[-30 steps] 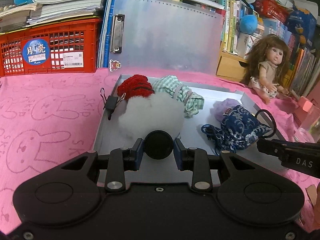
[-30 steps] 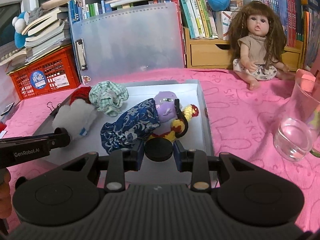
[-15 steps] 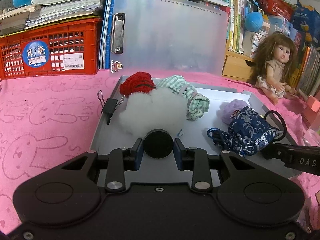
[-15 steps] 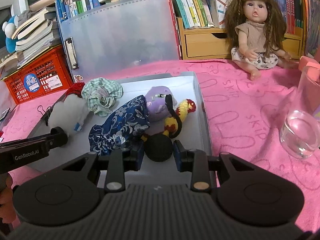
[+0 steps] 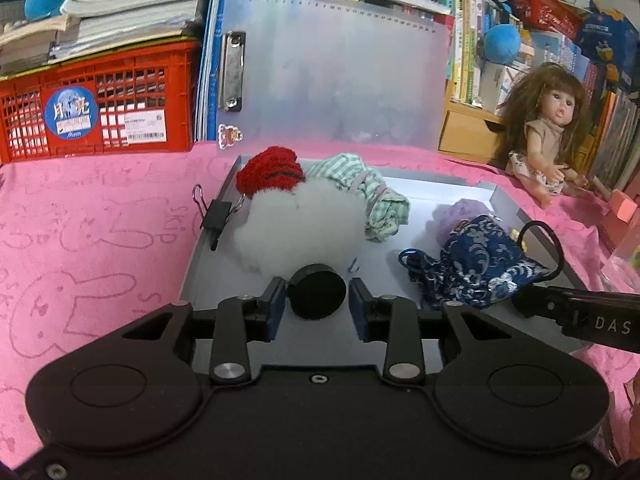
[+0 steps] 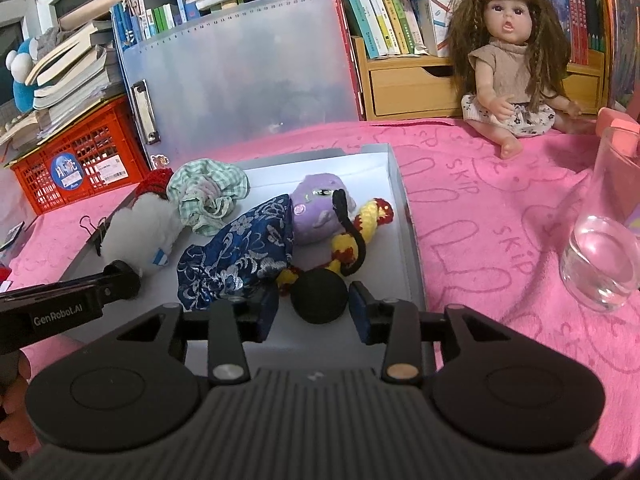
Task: Organize objects
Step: 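Open both grippers to release the caps in the tray and withdraw, then lower both grippers toward the remaining black cap and small metal item on the table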
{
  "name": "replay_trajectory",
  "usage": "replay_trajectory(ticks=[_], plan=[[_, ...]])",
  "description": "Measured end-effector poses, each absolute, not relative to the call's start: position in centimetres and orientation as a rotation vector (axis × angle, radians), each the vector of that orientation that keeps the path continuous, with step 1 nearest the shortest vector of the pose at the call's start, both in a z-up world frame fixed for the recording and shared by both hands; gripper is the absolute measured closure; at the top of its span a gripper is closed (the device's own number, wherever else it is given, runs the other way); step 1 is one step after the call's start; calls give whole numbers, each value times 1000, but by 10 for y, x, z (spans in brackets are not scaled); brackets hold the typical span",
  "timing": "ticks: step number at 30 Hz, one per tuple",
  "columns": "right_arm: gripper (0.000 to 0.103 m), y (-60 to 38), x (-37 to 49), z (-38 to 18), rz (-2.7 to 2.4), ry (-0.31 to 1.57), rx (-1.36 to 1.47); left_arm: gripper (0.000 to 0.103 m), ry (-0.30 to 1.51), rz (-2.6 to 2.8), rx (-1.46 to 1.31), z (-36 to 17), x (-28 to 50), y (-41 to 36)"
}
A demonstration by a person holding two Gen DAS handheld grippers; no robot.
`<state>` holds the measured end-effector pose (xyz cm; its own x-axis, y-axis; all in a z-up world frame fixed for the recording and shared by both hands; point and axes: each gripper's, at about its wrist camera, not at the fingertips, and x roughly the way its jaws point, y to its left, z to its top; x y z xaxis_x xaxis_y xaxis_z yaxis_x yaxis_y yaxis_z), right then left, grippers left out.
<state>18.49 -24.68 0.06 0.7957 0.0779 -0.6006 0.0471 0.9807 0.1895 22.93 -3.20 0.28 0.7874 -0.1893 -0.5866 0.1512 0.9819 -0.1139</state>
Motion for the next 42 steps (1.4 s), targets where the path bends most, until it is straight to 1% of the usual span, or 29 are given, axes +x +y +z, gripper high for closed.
replay_trajectory(ticks=[3, 11, 20, 24, 28, 31, 33, 42], plan=[[37, -248, 180, 3, 22, 644, 206, 60, 632, -205, -49, 7, 224, -33], [30, -250, 157, 15, 56, 596, 219, 54, 618, -248, -24, 16, 201, -33], [30, -241, 120, 31, 112, 532, 222, 47, 584, -278, -32, 28, 166, -22], [29, -235, 105, 33, 128, 516, 208, 45, 579, -284, -31, 29, 149, -17], [28, -230, 92, 30, 129, 509, 186, 44, 583, -286, -44, 27, 132, -10], [26, -228, 84, 28, 120, 506, 171, 41, 576, -277, -44, 25, 121, -5], [26, -227, 78, 25, 115, 507, 165, 37, 567, -269, -40, 24, 113, 0], [24, -225, 56, 14, 116, 524, 147, 33, 543, -227, -14, 17, 81, 17]])
